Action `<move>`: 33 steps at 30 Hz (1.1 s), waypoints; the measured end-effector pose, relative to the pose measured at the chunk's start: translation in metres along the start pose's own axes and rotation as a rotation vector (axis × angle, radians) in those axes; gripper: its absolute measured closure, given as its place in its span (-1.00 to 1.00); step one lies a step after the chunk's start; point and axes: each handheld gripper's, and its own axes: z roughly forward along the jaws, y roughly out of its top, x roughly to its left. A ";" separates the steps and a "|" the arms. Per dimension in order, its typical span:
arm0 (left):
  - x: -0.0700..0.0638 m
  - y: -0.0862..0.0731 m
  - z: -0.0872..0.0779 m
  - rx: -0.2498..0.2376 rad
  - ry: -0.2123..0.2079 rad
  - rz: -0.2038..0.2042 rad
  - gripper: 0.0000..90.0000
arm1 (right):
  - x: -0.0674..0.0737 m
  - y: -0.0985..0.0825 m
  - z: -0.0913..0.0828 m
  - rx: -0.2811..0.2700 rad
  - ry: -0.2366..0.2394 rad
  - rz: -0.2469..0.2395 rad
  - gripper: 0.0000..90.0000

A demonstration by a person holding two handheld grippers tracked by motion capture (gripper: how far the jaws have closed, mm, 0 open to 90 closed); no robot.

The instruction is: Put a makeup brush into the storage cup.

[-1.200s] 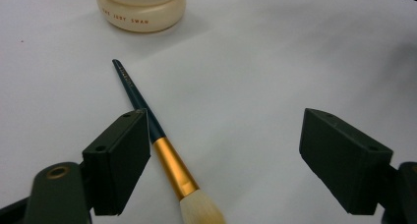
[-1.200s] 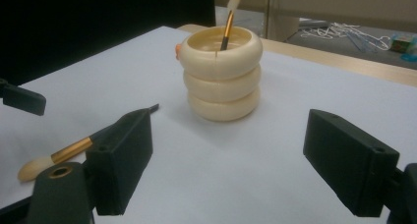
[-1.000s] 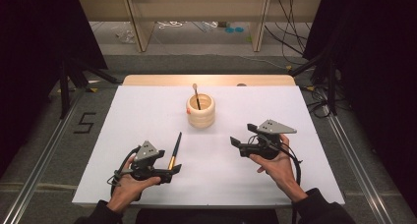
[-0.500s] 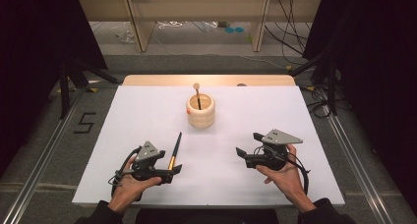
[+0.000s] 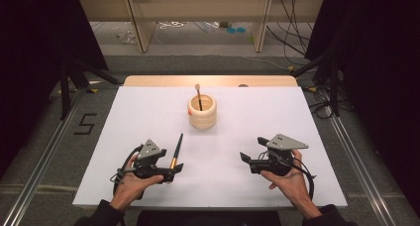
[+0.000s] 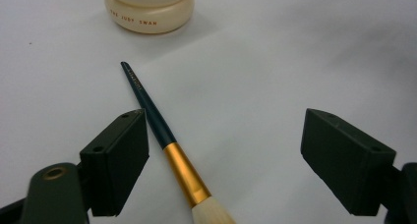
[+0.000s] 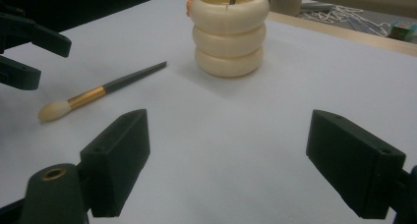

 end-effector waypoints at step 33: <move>0.026 0.023 0.036 0.261 0.020 0.096 -0.40 | 0.006 -0.005 0.000 0.033 0.022 -0.030 -0.62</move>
